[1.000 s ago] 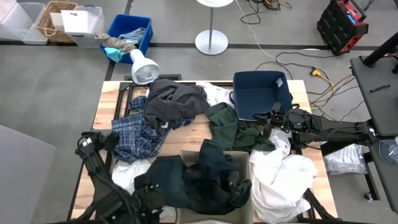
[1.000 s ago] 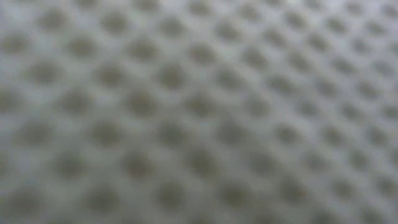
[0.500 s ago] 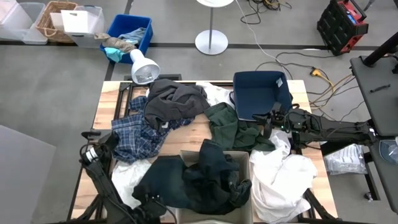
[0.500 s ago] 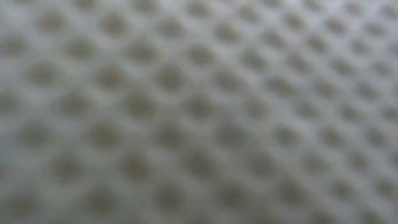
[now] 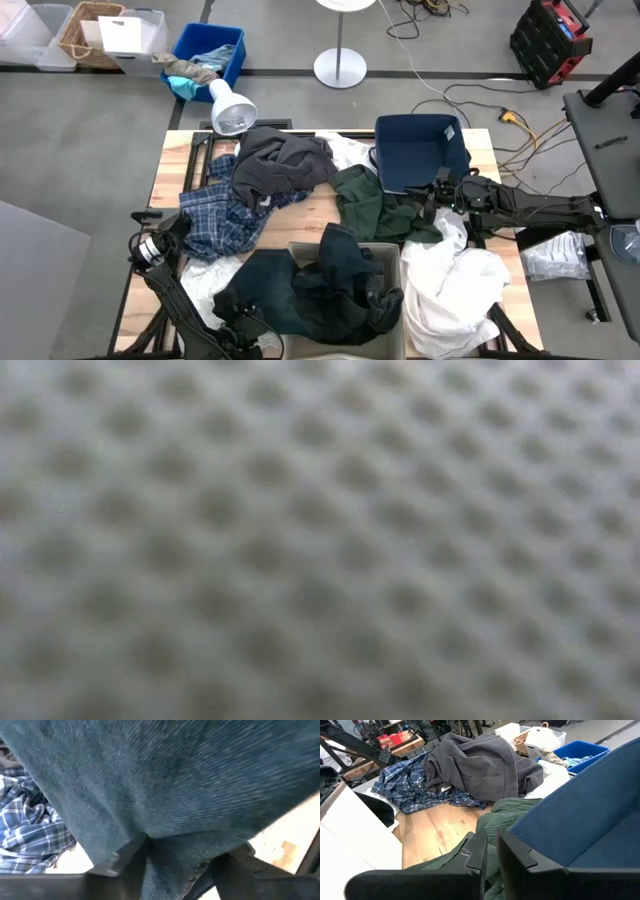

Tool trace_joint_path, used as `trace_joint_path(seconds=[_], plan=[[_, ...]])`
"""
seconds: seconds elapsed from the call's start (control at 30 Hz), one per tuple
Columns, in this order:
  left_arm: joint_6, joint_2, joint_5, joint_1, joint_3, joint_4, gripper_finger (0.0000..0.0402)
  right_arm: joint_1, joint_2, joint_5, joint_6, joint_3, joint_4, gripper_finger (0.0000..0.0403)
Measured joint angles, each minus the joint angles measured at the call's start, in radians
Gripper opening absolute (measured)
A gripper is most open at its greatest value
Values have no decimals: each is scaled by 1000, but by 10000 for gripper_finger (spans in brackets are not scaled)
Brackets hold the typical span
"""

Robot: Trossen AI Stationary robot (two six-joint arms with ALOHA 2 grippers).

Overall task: Sort clothes
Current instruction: Put the dark blue pants into the brown laundry organizer

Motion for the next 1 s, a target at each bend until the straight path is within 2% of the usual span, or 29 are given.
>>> trace_joint_path(seconds=[0.17, 0.2, 0.43, 0.87, 1.0], plan=[[4, 0, -16, 1, 1, -4, 31, 0, 0, -24, 2, -3, -3, 34], [7, 0, -24, 2, 10, -4, 16, 0, 0, -25, 2, -3, -4, 34], [78, 0, -197, 1, 157, -3, 2, 0, 0, -26, 2, -3, -9, 34], [463, -1, -589, 4, 474, -1, 0, 0, 0, -25, 1, -6, -10, 34], [544, -29, -695, 6, 475, 7, 0, 0, 0, -25, 1, -6, -9, 34]])
